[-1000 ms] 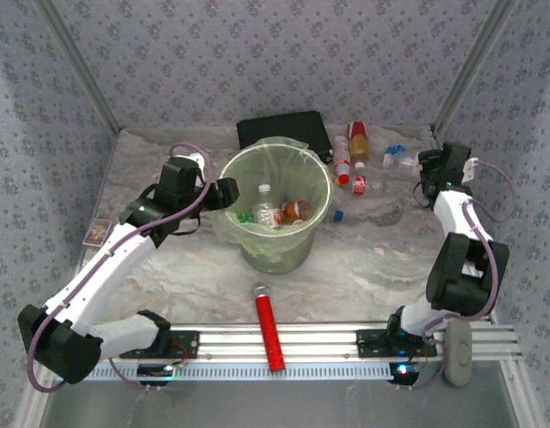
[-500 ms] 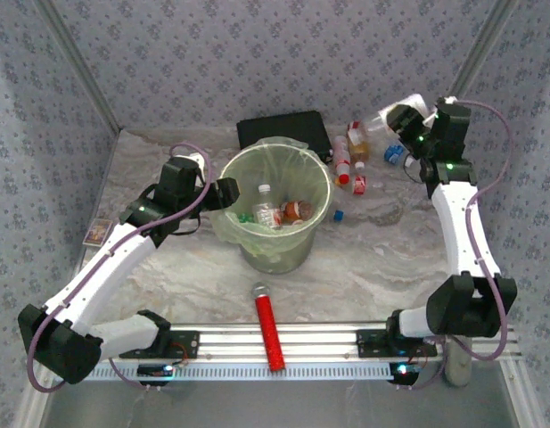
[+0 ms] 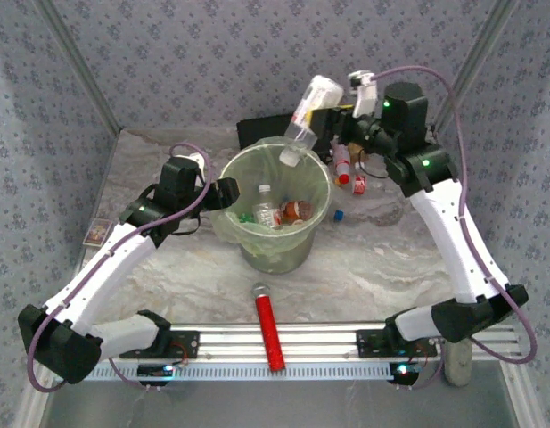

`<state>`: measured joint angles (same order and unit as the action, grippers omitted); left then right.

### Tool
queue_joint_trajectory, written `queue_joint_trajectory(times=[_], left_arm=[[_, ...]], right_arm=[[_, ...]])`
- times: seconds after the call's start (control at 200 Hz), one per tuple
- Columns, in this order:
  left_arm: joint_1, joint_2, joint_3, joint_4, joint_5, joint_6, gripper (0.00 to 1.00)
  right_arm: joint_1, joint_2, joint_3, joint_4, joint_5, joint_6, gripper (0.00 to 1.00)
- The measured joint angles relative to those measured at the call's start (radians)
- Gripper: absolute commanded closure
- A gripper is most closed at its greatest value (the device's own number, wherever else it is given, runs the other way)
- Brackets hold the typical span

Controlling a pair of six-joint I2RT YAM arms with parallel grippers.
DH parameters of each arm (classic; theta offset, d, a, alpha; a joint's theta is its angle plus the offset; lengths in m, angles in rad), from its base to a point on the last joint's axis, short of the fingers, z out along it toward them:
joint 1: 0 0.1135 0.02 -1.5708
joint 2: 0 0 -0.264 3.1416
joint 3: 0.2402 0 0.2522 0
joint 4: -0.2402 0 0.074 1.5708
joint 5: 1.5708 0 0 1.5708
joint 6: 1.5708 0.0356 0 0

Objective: Put the plastic bottles in the bin

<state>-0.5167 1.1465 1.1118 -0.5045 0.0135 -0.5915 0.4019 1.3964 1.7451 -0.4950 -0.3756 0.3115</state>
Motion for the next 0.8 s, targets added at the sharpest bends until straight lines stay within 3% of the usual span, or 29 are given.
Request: queue_joint_trajectory(times=[0.295, 0.8], left_arm=[[0.000, 0.000, 0.000, 0.000, 0.000, 0.000, 0.24], [0.000, 0.000, 0.000, 0.000, 0.000, 0.000, 0.24]], right_arm=[[0.158, 0.146, 0.009, -0.180, 0.015, -0.119, 0.39], [0.253, 0.318, 0.011, -0.382, 0.182, -0.132, 0.37]])
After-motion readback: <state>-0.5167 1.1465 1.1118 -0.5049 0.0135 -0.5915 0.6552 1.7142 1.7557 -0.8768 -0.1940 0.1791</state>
